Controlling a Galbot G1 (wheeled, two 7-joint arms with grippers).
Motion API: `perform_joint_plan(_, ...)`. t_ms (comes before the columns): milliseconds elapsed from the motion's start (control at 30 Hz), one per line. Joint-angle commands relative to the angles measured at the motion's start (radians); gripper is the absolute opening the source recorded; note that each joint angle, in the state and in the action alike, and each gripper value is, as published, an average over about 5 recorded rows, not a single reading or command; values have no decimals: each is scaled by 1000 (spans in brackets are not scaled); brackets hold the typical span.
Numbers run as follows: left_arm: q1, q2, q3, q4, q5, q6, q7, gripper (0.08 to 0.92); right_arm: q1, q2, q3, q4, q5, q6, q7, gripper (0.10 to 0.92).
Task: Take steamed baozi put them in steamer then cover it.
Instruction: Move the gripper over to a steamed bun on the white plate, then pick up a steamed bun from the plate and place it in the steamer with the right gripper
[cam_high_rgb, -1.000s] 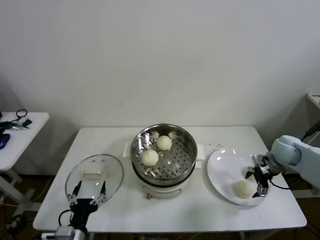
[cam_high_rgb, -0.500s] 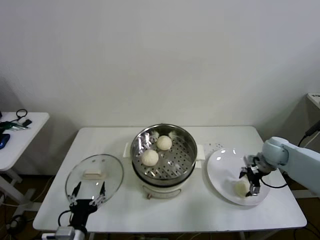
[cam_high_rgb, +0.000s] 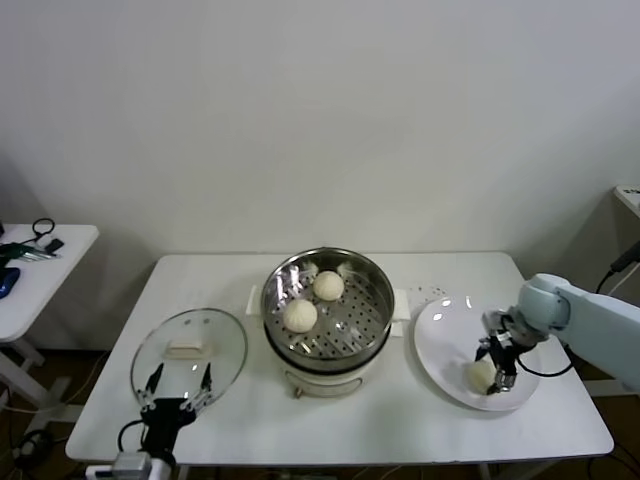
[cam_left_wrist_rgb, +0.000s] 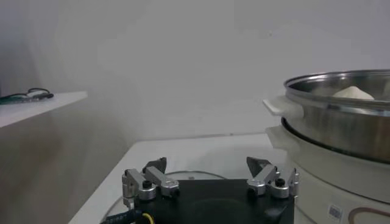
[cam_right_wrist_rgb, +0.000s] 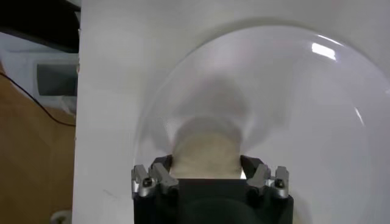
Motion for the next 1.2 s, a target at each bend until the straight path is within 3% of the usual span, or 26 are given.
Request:
perform_joint_plan(33, 1, 1, 1, 0, 0, -1, 0, 823, 11, 5, -18, -4, 5, 1, -2, 707)
perform_joint_plan(267, 2, 1, 3, 0, 0, -2, 0, 823, 56, 5, -36, -9, -9, 47, -14, 670)
perform_joint_plan(533, 2, 2, 12, -2, 3, 0, 0, 823, 324, 50, -176, 76, -129, 280, -85, 662)
perform_joint_plan(900, 10, 3, 21, -7, 8, 1, 1, 823, 727, 254, -324, 130, -165, 566, -134, 670)
perform_joint_plan(1200, 23, 13, 19, -10, 7, -2, 3, 823, 785, 435, -273, 198, -216, 700, -132, 670)
